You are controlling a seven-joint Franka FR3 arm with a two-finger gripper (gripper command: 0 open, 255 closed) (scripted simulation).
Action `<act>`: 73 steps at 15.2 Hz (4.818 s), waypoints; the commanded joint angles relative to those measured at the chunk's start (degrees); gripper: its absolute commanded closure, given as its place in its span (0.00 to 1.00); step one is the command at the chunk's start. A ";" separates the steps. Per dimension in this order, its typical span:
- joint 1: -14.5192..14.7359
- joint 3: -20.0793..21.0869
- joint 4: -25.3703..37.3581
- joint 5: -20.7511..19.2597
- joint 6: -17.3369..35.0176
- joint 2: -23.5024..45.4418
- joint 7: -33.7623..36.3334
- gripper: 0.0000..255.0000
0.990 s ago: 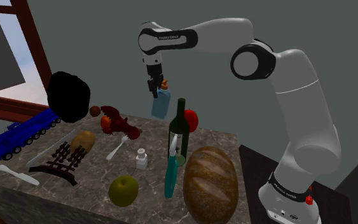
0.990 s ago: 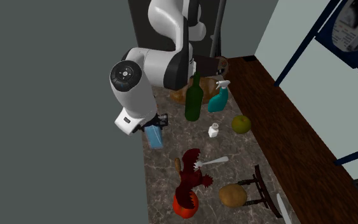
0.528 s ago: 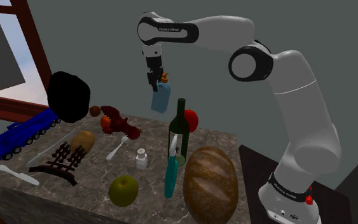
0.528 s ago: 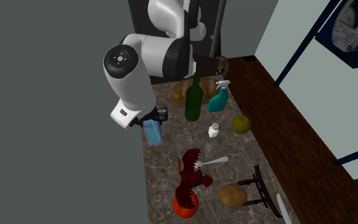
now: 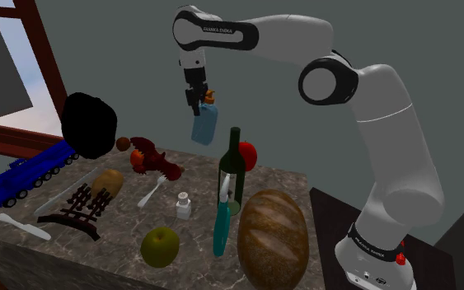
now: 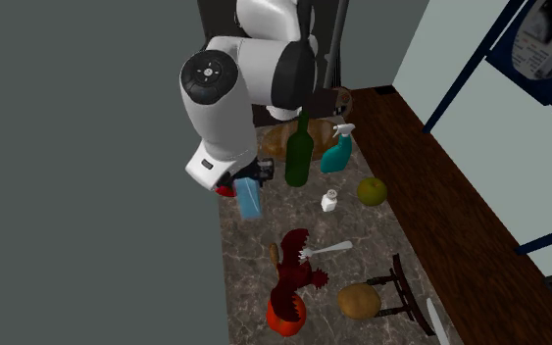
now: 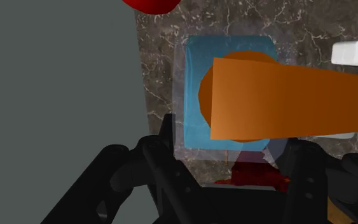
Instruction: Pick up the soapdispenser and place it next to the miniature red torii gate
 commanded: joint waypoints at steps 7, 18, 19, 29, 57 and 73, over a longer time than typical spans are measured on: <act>6.90 2.42 -7.47 0.57 2.94 -4.49 9.37 1.00; 16.84 5.57 -3.04 0.68 1.69 -1.60 21.86 1.00; 17.83 5.82 -1.78 0.63 1.25 -0.81 22.98 1.00; 25.50 7.02 9.85 0.00 -1.57 7.57 30.61 1.00; 23.74 6.99 -14.00 0.25 18.92 4.33 30.04 1.00; 24.26 6.92 -3.48 0.11 10.36 6.26 29.97 0.00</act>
